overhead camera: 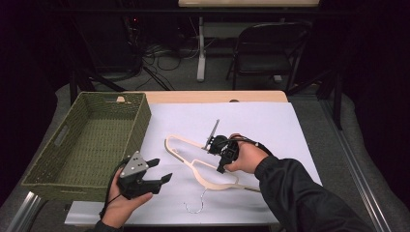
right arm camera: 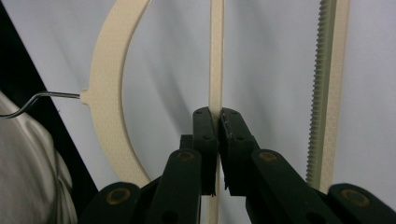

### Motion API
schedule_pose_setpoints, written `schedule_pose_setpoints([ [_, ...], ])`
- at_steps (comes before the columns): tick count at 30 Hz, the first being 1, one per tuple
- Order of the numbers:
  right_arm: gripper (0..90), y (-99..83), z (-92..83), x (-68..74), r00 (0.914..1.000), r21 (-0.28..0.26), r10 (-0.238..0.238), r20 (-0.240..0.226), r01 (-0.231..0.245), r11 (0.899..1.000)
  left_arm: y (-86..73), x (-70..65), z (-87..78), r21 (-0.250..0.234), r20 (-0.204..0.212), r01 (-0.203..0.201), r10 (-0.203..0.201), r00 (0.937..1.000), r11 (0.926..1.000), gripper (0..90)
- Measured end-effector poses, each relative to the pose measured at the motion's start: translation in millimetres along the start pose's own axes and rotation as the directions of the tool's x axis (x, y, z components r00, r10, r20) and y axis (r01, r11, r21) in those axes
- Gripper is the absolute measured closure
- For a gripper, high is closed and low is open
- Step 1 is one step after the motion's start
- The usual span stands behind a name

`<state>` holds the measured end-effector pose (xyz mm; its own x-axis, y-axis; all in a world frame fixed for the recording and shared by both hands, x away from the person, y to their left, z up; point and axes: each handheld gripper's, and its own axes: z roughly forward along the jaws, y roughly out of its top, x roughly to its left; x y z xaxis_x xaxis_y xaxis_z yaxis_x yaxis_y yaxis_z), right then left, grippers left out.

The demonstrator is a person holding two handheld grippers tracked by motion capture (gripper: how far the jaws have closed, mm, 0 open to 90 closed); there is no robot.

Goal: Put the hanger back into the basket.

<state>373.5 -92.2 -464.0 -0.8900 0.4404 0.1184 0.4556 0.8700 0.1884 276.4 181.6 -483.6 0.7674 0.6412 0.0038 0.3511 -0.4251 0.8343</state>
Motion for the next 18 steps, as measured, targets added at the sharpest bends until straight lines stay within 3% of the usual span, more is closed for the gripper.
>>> schedule_pose_setpoints([
  [8, 85.3, -4.5, -4.7, 5.4, 0.9993, -0.021, -0.007, -0.036, 0.006, 1.0, -7.5, -13.0, 27.9, 0.025, 0.02, -0.091, 0.09, 0.9957, 0.9956, 27.4],
  [9, 85.3, -4.0, -6.6, 5.4, 0.9993, 0.0, -0.012, -0.035, 0.012, 1.0, -7.7, -15.6, 31.3, 0.027, 0.015, -0.108, 0.108, 0.9941, 0.9938, 27.4],
  [11, 85.4, -4.3, -6.6, 5.8, 0.9992, -0.009, -0.014, -0.037, 0.014, 1.0, -7.9, -19.4, 35.9, 0.026, 0.0, -0.145, 0.145, 0.9894, 0.9891, 25.4],
  [18, 85.3, -3.1, -2.9, 9.0, 0.9984, -0.024, -0.019, -0.053, 0.017, 1.0, -7.7, -26.3, 45.6, 0.034, -0.005, -0.213, 0.214, 0.9769, 0.9764, 25.4],
])
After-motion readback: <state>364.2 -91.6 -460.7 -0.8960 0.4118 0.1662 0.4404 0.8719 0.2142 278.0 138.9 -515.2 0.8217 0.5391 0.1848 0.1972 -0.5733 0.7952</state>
